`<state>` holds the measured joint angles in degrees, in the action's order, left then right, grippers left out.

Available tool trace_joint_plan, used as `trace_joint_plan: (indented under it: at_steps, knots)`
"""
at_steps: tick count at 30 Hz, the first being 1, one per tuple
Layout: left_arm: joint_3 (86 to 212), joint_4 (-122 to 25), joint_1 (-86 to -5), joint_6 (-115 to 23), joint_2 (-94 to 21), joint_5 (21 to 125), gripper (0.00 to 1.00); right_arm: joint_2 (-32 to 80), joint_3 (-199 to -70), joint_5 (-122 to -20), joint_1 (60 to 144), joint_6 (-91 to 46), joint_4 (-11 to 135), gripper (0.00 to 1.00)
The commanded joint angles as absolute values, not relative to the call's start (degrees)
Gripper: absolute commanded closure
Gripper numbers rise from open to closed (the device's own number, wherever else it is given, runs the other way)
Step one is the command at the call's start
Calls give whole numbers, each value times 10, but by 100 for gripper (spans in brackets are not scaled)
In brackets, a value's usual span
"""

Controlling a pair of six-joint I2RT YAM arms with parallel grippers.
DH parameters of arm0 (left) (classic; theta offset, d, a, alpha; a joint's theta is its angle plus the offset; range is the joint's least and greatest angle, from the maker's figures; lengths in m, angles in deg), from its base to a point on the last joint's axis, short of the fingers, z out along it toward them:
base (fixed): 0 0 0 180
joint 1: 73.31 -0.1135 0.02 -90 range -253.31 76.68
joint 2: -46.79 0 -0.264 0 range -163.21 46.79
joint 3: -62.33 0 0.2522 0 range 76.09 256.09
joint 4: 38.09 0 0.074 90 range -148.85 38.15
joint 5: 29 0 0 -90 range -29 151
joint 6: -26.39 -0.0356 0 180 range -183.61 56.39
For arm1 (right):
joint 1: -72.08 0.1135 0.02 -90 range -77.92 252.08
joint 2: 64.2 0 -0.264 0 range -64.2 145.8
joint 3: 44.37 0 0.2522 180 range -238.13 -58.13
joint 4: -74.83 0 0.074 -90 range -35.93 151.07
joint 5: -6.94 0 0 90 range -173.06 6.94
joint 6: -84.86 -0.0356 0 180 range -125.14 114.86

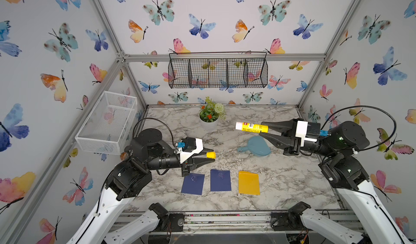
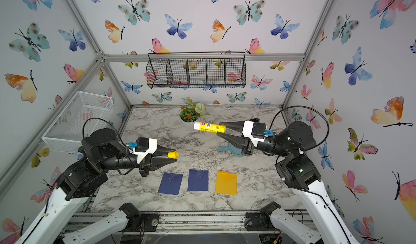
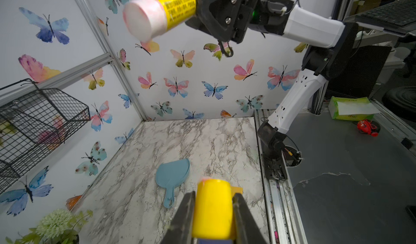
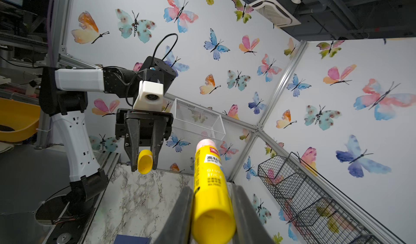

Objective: Seal the envelope with a glue stick
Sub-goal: Place the lid at the center of the board.

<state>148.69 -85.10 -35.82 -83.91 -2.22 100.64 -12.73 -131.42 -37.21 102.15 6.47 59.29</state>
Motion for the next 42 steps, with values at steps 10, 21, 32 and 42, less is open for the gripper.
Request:
trace_joint_plan:
  at_steps: [10, 21, 32, 42]
  knots:
    - [1461, -950, -432, -741, -181, 726, 100, -122, -1318, -505, 1021, 58, 549, 96]
    - [1496, -1064, -515, -710, -452, 586, 94, -135, -1311, -525, 1022, 72, 533, 96]
    - [1542, -1096, -524, -712, -667, 554, 85, -156, -1306, -534, 1022, 82, 516, 96]
    - [1533, -1076, -530, -716, -691, 566, 65, -155, -1305, -533, 1021, 79, 515, 96]
